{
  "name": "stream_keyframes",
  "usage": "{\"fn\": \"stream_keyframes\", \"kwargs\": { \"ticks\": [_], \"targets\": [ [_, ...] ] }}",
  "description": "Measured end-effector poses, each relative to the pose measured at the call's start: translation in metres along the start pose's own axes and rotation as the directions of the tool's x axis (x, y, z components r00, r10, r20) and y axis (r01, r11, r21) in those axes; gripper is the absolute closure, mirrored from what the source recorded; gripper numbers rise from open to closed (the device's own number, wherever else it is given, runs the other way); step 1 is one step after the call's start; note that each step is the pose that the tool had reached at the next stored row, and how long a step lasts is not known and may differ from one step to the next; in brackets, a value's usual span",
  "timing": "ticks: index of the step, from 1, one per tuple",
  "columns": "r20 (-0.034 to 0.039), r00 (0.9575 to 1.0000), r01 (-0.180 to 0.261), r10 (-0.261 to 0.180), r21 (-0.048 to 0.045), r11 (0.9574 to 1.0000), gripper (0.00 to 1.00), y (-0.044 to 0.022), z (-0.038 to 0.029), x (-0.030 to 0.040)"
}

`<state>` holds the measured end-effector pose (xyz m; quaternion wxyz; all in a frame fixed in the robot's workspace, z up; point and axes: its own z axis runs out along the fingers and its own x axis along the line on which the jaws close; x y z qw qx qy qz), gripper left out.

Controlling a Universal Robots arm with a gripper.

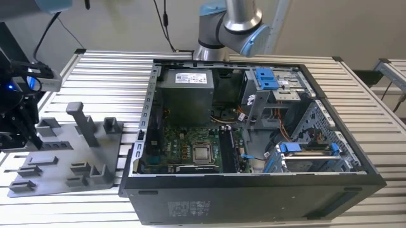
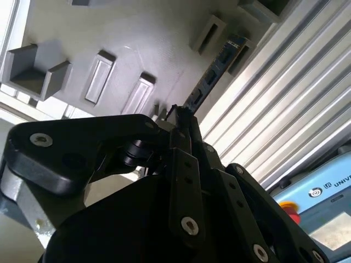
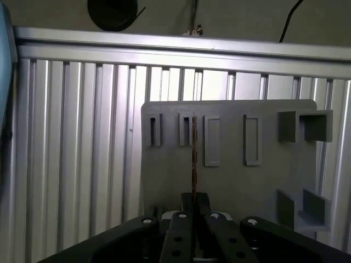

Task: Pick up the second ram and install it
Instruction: 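Pick up the second ram and move it above second insertion slot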

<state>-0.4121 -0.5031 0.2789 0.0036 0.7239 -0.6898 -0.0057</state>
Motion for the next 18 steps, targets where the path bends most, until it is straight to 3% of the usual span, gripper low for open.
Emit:
{"fn": "stream_keyframes", "kwargs": {
  "ticks": [18],
  "targets": [
    [-0.0001,1.0000,-0.001,0.001,-0.0001,1.0000,0.86,0.0005,-0.0097,0.0000]
  ]
}}
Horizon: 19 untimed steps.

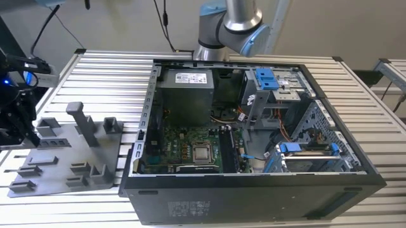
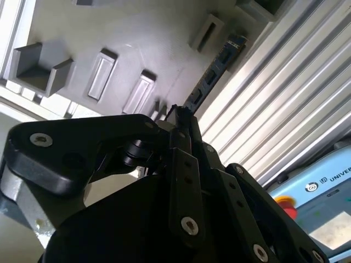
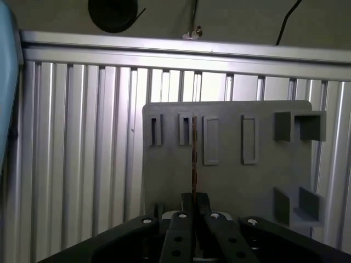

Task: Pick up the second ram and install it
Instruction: 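Pick up the second ram and move it above second insertion slot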

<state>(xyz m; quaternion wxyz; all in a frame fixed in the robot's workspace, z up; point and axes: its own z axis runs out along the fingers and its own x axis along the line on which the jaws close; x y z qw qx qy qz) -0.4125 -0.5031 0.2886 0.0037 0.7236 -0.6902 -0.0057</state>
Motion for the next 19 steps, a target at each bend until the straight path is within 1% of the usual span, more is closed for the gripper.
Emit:
{"fn": "stream_keyframes", "kwargs": {
  "ticks": [5,10,19],
  "targets": [
    [0.0001,1.0000,0.000,0.000,0.0001,1.0000,0.86,0.0001,-0.0036,0.0000],
    [0.0000,1.0000,-0.001,0.001,0.0000,1.0000,0.86,0.0002,-0.0091,-0.0001],
    [0.0001,1.0000,-0.002,0.002,0.0000,1.0000,0.86,0.0005,-0.0236,-0.0001]
  ]
}}
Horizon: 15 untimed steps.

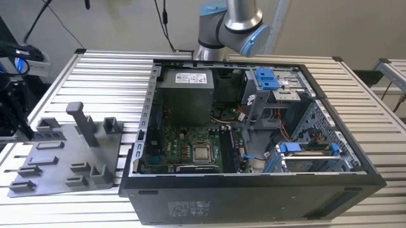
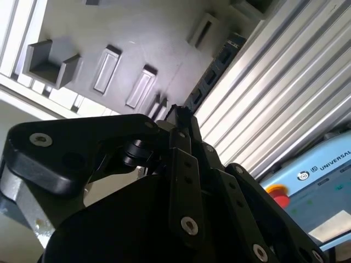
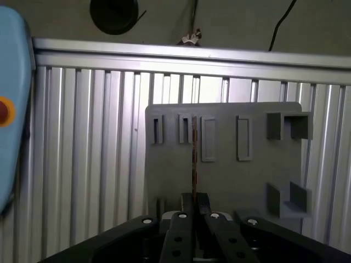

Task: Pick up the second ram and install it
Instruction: 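Pick up the second ram and move it above second insertion slot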

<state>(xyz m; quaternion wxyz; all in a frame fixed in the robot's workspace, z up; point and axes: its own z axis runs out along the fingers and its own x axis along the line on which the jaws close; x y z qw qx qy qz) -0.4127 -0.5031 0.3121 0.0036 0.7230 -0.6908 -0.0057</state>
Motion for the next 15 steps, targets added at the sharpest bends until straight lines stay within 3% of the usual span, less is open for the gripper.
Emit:
{"fn": "stream_keyframes", "kwargs": {
  "ticks": [15],
  "targets": [
    [0.0001,1.0000,-0.001,0.001,0.0001,1.0000,0.86,0.0004,-0.0113,-0.0001]
  ]
}}
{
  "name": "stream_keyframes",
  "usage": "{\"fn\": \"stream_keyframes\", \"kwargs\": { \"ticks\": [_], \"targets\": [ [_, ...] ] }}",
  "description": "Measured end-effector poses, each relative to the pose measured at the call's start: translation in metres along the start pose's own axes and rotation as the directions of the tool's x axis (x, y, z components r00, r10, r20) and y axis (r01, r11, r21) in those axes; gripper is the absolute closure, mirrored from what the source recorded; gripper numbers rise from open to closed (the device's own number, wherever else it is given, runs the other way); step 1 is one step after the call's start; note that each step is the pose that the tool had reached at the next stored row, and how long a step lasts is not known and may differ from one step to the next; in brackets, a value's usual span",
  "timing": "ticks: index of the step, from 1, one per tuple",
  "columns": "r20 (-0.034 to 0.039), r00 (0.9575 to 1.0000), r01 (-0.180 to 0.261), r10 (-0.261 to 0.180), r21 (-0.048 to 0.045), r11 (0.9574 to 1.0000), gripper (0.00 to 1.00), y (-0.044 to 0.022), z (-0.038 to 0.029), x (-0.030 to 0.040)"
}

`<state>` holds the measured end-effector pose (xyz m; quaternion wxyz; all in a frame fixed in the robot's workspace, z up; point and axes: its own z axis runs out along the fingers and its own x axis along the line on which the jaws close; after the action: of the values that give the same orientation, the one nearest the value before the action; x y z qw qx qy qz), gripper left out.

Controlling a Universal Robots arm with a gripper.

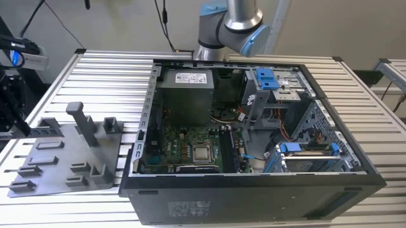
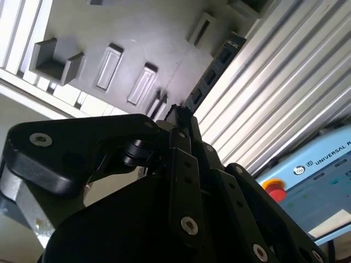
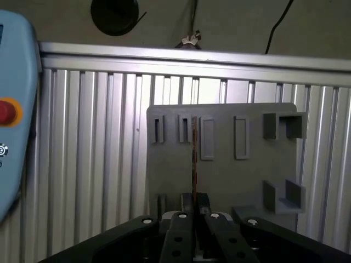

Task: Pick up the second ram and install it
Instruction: 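Pick up the second ram and move it above second insertion slot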

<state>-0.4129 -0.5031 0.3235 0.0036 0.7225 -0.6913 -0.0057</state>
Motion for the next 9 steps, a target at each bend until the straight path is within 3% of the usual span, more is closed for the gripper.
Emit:
{"fn": "stream_keyframes", "kwargs": {
  "ticks": [9],
  "targets": [
    [-0.0001,1.0000,-0.001,0.001,-0.0001,1.0000,0.86,0.0002,-0.0075,0.0000]
  ]
}}
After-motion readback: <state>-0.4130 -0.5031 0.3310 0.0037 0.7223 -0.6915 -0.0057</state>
